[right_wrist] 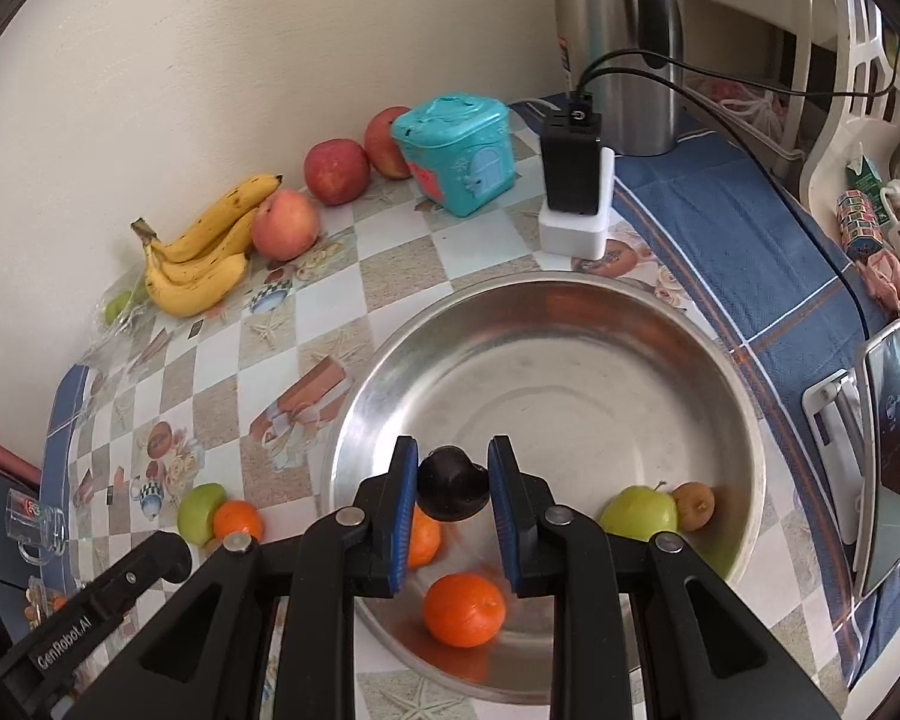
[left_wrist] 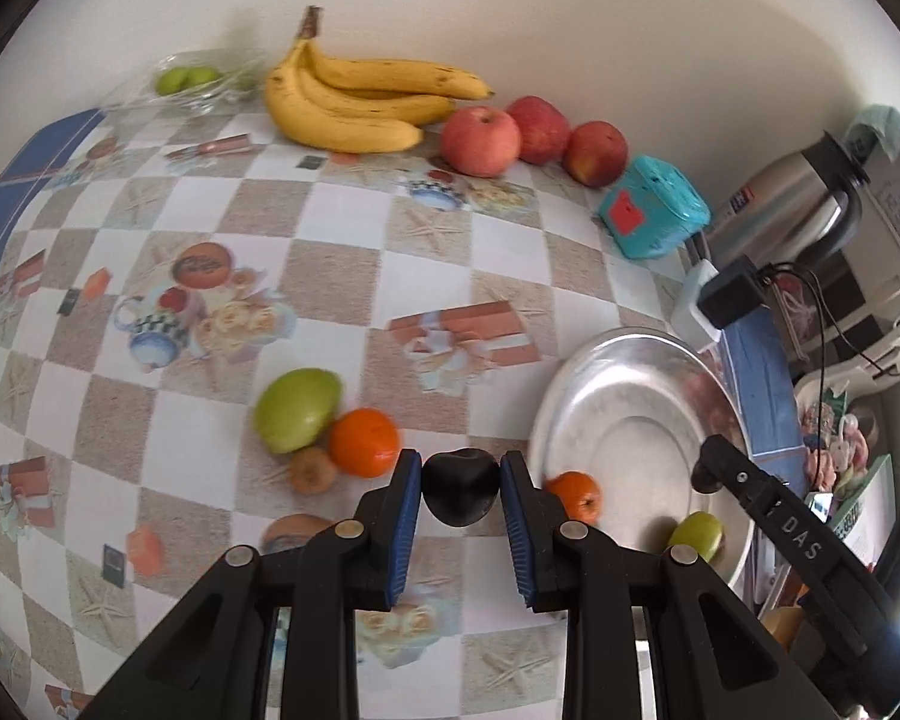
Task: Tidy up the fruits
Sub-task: 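Carry both dark plums over the steel bowl with both tools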
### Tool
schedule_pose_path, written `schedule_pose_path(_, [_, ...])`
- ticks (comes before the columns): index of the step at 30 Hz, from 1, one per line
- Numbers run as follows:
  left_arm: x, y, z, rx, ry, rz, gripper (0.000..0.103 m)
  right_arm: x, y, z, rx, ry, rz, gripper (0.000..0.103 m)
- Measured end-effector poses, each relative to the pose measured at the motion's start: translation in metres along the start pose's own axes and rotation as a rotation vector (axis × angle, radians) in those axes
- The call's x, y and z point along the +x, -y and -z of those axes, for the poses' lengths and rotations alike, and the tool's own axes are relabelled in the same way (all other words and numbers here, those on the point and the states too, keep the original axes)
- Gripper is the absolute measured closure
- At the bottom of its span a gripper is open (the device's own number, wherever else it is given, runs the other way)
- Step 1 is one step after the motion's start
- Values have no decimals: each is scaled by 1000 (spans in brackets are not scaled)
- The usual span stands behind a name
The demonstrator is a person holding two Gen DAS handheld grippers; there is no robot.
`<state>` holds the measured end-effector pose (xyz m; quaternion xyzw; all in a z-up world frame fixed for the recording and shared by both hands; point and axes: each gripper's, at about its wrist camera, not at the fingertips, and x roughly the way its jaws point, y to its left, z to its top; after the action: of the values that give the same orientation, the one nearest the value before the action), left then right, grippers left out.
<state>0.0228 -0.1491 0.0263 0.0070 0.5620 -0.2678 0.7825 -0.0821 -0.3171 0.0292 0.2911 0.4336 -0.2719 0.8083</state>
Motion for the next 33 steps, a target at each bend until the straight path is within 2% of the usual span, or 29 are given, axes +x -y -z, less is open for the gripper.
schedule_pose_path(8, [27, 53, -11, 99, -12, -48, 74, 9, 30, -17, 56, -13, -6, 78])
schedule_pose_path(15, [50, 77, -14, 139, -30, -68, 74, 18, 41, -29, 34, -6, 51, 78])
schedule_pose_path(33, [81, 90, -8, 160, -61, -86, 74, 45, 60, -30, 47, -80, 84, 78])
